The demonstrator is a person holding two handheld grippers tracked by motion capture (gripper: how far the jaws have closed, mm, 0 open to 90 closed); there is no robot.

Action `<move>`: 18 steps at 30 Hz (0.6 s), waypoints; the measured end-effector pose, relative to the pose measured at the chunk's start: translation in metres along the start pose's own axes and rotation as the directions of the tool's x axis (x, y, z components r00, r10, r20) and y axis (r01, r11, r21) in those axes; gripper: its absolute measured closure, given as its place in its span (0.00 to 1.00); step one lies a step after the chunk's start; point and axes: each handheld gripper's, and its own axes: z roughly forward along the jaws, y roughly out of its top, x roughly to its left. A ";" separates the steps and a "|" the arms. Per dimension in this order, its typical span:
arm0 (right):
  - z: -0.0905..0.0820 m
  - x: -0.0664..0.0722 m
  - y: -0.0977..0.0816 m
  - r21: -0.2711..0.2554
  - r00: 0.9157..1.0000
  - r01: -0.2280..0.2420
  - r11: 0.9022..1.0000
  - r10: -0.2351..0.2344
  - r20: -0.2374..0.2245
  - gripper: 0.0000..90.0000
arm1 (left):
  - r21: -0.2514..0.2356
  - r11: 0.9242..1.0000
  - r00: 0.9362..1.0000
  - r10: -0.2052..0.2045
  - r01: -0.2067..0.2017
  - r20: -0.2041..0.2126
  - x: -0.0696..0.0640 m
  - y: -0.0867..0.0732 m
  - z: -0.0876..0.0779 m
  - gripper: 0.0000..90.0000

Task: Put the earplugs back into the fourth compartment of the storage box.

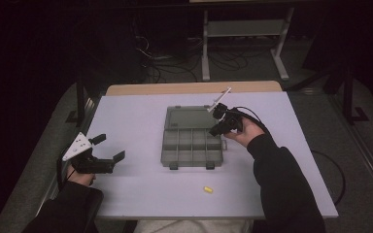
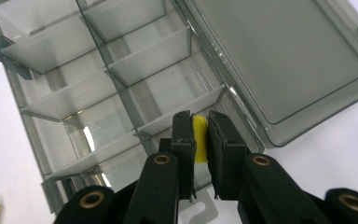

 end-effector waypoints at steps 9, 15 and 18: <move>0.015 0.002 0.003 0.045 1.000 -0.002 0.999 0.002 0.011 0.77 | -0.001 1.000 1.000 0.000 0.000 0.003 0.000 0.000 0.000 0.00; 0.008 0.005 0.002 0.030 0.999 -0.013 0.999 0.012 0.037 0.57 | -0.001 1.000 1.000 0.001 -0.001 0.003 0.000 0.000 0.000 0.00; 0.001 0.007 0.001 0.023 0.999 -0.017 1.000 0.016 0.039 0.37 | -0.002 1.000 1.000 0.001 -0.001 0.003 -0.001 0.000 0.000 0.00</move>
